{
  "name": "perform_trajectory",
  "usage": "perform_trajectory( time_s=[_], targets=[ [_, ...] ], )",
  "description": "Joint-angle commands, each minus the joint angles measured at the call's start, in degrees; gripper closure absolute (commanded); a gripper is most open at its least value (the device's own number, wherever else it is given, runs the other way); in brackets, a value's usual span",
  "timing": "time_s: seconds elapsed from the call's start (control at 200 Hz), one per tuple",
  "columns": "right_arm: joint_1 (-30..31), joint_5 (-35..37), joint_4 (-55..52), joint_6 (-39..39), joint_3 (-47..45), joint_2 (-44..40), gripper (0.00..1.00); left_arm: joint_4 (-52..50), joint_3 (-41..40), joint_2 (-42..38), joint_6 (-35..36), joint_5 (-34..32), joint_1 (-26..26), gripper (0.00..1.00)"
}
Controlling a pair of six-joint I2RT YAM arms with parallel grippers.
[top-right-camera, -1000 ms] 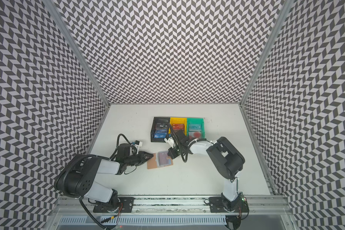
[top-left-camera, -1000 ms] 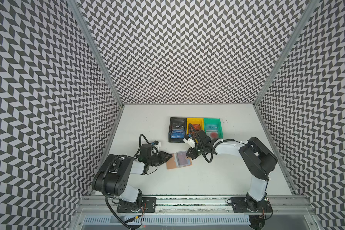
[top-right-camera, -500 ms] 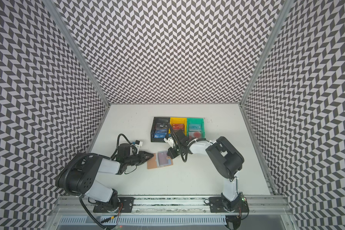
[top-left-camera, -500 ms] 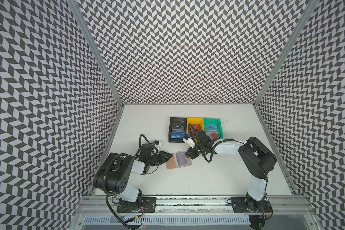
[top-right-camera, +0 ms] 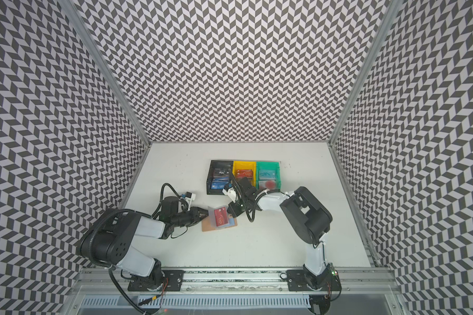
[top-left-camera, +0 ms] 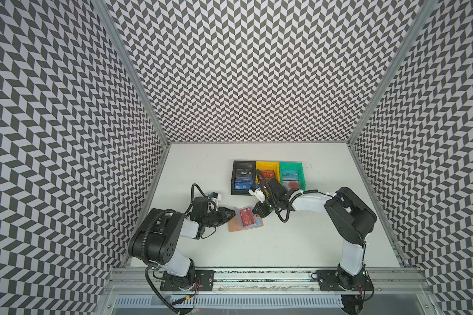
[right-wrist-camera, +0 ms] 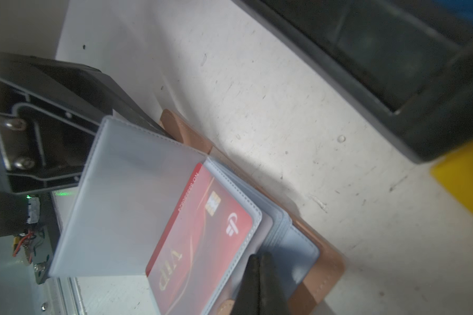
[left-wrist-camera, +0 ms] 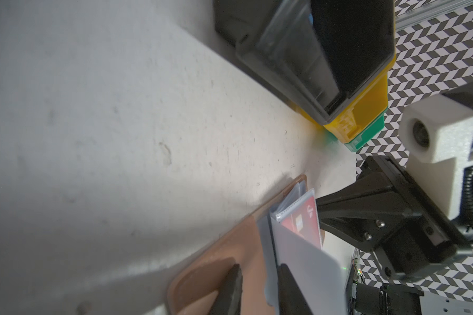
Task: Take the credit cards out of the card holder
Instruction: Flip over the card slot on the card holder.
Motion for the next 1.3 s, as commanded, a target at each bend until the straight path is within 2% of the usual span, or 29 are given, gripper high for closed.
perform_trajectory(
  time_s=[0.0, 0.175, 0.531, 0.631, 0.771, 1.006, 1.292],
  targets=[
    [1.6, -0.09, -2.17, -0.34, -0.15, 1.47, 0.99, -6.93, -1.24, 1.5, 0.54, -4.64, -0.33, 0.73],
    [1.57, 0.09, -2.43, -0.53, -0.32, 1.38, 0.99, -10.26, -0.85, -1.77, 0.85, -4.93, 0.74, 0.72],
    [1.57, 0.09, -2.05, -0.61, -1.35, 1.05, 0.99, -28.74, 5.41, -19.62, 2.88, -10.43, 2.6, 0.69],
    [1.57, -0.17, -1.99, -0.56, -1.55, 0.92, 0.99, -31.34, 7.03, -23.04, 2.95, -10.51, 2.73, 0.68],
    [1.57, -0.17, -1.64, -0.47, -2.04, 0.81, 0.99, -27.19, 7.4, -24.49, 0.51, -5.4, 2.64, 0.68],
    [1.57, -0.17, -1.5, -0.18, -2.17, 0.99, 0.99, -10.16, 1.8, -17.97, -7.53, 5.68, 1.18, 0.7],
    [1.57, -0.17, -1.8, -0.37, -1.91, 1.62, 0.99, -11.12, 3.01, -16.9, -6.39, 5.49, -0.15, 0.7]
  ],
)
